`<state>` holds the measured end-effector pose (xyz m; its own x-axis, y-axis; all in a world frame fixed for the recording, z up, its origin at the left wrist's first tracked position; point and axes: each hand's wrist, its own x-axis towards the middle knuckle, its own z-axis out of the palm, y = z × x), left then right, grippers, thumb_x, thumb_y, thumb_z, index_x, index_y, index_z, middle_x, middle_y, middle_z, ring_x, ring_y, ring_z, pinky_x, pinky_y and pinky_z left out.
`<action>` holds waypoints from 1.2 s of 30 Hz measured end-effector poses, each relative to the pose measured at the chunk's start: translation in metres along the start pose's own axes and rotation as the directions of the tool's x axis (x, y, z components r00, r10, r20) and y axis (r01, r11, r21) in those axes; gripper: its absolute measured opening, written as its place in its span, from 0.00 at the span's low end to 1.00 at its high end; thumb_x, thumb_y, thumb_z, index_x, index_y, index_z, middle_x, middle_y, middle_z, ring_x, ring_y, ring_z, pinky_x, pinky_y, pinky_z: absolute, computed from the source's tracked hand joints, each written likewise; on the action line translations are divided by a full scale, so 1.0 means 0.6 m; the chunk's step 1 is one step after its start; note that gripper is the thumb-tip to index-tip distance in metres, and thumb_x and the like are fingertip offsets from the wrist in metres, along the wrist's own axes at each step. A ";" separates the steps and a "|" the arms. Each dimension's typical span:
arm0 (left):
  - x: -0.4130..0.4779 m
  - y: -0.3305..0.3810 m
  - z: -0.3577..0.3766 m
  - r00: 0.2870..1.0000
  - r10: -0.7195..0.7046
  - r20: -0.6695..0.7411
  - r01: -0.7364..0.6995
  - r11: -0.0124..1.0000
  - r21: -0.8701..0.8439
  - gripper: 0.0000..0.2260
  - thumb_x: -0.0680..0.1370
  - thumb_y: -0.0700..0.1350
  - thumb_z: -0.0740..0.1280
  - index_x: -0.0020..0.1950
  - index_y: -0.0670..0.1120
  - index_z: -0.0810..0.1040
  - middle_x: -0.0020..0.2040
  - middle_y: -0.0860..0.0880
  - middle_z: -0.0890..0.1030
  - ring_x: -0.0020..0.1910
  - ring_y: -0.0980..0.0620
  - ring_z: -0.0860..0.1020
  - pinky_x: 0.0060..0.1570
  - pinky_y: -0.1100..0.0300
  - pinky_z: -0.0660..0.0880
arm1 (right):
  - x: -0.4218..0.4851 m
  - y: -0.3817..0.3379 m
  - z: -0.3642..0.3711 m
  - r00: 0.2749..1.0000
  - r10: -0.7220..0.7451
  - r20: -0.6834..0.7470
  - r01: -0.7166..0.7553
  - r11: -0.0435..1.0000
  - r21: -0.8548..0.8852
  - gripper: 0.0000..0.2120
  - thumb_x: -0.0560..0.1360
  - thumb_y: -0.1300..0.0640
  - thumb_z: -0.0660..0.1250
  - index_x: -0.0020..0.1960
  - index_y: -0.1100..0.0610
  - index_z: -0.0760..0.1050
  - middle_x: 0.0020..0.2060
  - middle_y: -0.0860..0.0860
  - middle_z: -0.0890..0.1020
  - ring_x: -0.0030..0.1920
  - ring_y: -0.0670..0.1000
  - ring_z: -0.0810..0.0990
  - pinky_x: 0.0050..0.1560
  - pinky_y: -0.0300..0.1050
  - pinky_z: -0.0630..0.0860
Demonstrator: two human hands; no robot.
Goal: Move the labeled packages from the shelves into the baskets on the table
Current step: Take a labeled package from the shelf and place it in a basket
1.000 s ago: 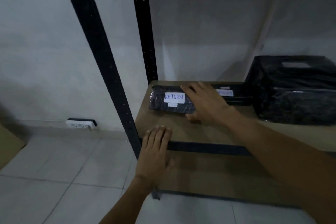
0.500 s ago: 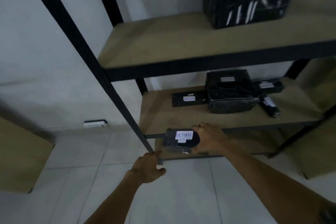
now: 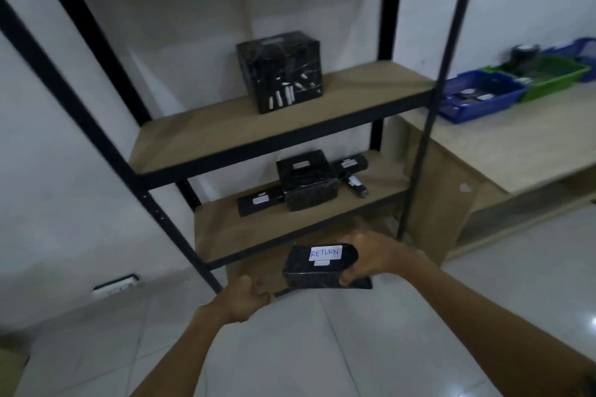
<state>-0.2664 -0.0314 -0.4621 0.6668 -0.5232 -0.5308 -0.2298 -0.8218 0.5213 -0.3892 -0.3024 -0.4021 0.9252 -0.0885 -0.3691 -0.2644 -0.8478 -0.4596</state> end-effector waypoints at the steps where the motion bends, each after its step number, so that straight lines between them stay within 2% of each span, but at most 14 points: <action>1: -0.003 0.019 0.009 1.000 0.015 -0.008 -0.015 1.000 0.006 0.23 0.75 0.49 0.66 0.55 0.28 0.72 0.52 0.40 0.80 0.51 0.45 0.79 0.43 0.59 0.72 | -0.028 0.013 -0.008 1.000 0.021 -0.014 -0.021 1.000 0.006 0.34 0.62 0.41 0.76 0.65 0.50 0.71 0.58 0.49 0.76 0.56 0.51 0.75 0.57 0.47 0.76; 2: -0.009 0.043 0.018 0.999 0.038 -0.015 -0.038 0.999 0.012 0.26 0.73 0.51 0.67 0.56 0.28 0.72 0.55 0.37 0.79 0.54 0.43 0.78 0.43 0.61 0.71 | -0.055 0.028 -0.016 0.999 0.042 -0.031 -0.042 0.999 0.005 0.34 0.63 0.42 0.76 0.65 0.50 0.71 0.58 0.50 0.76 0.56 0.51 0.75 0.57 0.47 0.76; 4: -0.014 0.092 0.039 0.995 0.091 -0.028 -0.090 0.996 0.019 0.27 0.70 0.57 0.68 0.56 0.35 0.76 0.55 0.40 0.81 0.54 0.46 0.79 0.41 0.65 0.70 | -0.106 0.060 -0.033 0.994 0.081 -0.070 -0.082 0.997 -0.004 0.34 0.64 0.42 0.75 0.66 0.51 0.70 0.58 0.50 0.75 0.56 0.51 0.75 0.55 0.45 0.75; 7: -0.020 0.180 0.079 0.983 0.184 -0.024 -0.184 0.983 0.003 0.20 0.72 0.58 0.70 0.59 0.47 0.78 0.52 0.52 0.82 0.52 0.56 0.79 0.47 0.66 0.72 | -0.172 0.116 -0.061 0.982 0.125 -0.140 -0.124 0.992 0.016 0.34 0.64 0.42 0.75 0.66 0.51 0.70 0.57 0.51 0.75 0.56 0.52 0.75 0.56 0.46 0.75; 9: -0.025 0.241 0.114 0.975 0.223 0.016 -0.222 0.974 -0.046 0.16 0.73 0.57 0.70 0.57 0.51 0.79 0.52 0.55 0.82 0.52 0.58 0.79 0.50 0.63 0.75 | -0.214 0.158 -0.078 0.973 0.157 -0.166 -0.153 0.987 0.041 0.34 0.64 0.42 0.75 0.66 0.50 0.70 0.57 0.50 0.76 0.56 0.51 0.76 0.56 0.46 0.75; 14: -0.003 0.393 0.210 0.952 0.297 0.070 -0.292 0.953 -0.081 0.12 0.75 0.53 0.70 0.55 0.49 0.79 0.50 0.51 0.82 0.50 0.55 0.80 0.49 0.62 0.76 | -0.313 0.294 -0.120 0.950 0.220 -0.221 -0.211 0.975 0.064 0.32 0.63 0.42 0.75 0.63 0.51 0.72 0.54 0.49 0.78 0.52 0.51 0.76 0.51 0.45 0.76; 18: 0.031 0.517 0.282 0.936 0.347 0.062 -0.341 0.935 -0.094 0.11 0.74 0.55 0.71 0.54 0.54 0.79 0.49 0.53 0.83 0.50 0.56 0.81 0.54 0.55 0.78 | -0.381 0.418 -0.165 0.926 0.267 -0.266 -0.262 0.964 0.054 0.30 0.62 0.41 0.75 0.60 0.52 0.73 0.52 0.50 0.78 0.51 0.52 0.77 0.49 0.47 0.77; 22: 0.066 0.632 0.352 0.917 0.391 0.075 -0.380 0.916 -0.126 0.11 0.75 0.52 0.71 0.56 0.53 0.79 0.50 0.53 0.84 0.50 0.58 0.81 0.55 0.56 0.78 | -0.436 0.530 -0.207 0.913 0.275 -0.302 -0.275 0.961 0.043 0.31 0.65 0.42 0.74 0.63 0.52 0.71 0.54 0.51 0.75 0.50 0.50 0.73 0.45 0.42 0.71; 26: 0.105 0.725 0.411 0.908 0.397 0.135 -0.388 0.918 -0.089 0.15 0.76 0.52 0.70 0.61 0.50 0.77 0.53 0.53 0.81 0.51 0.57 0.80 0.48 0.66 0.75 | -0.464 0.630 -0.242 0.895 0.292 -0.336 -0.291 0.955 0.056 0.32 0.65 0.41 0.74 0.64 0.51 0.70 0.53 0.50 0.75 0.51 0.49 0.73 0.46 0.41 0.71; 29: 0.147 0.793 0.444 0.897 0.414 0.151 -0.412 0.910 -0.047 0.17 0.76 0.52 0.70 0.63 0.50 0.76 0.55 0.53 0.80 0.52 0.57 0.79 0.49 0.65 0.75 | -0.464 0.704 -0.268 0.887 0.314 -0.339 -0.302 0.949 0.091 0.34 0.64 0.39 0.73 0.65 0.50 0.69 0.54 0.49 0.75 0.53 0.49 0.74 0.49 0.43 0.74; 33: 0.213 0.892 0.472 0.865 0.473 0.166 -0.478 0.878 -0.012 0.12 0.77 0.49 0.69 0.60 0.50 0.77 0.48 0.54 0.80 0.43 0.59 0.77 0.40 0.69 0.72 | -0.455 0.805 -0.308 0.874 0.361 -0.326 -0.341 0.933 0.119 0.36 0.64 0.39 0.73 0.68 0.50 0.67 0.57 0.50 0.75 0.55 0.51 0.75 0.54 0.47 0.77; 36: 0.276 0.977 0.491 0.844 0.509 0.171 -0.506 0.860 -0.062 0.08 0.77 0.47 0.68 0.55 0.55 0.75 0.49 0.56 0.80 0.43 0.61 0.77 0.41 0.67 0.74 | -0.440 0.886 -0.346 0.863 0.387 -0.326 -0.367 0.922 0.124 0.35 0.65 0.39 0.73 0.68 0.50 0.68 0.56 0.49 0.75 0.54 0.49 0.75 0.54 0.47 0.77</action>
<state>-0.4997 -0.6662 -0.4410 0.3247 -0.8980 -0.2968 -0.4913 -0.4283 0.7584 -0.7178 -0.8385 -0.3813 0.7843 -0.5749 -0.2331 -0.6171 -0.6842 -0.3887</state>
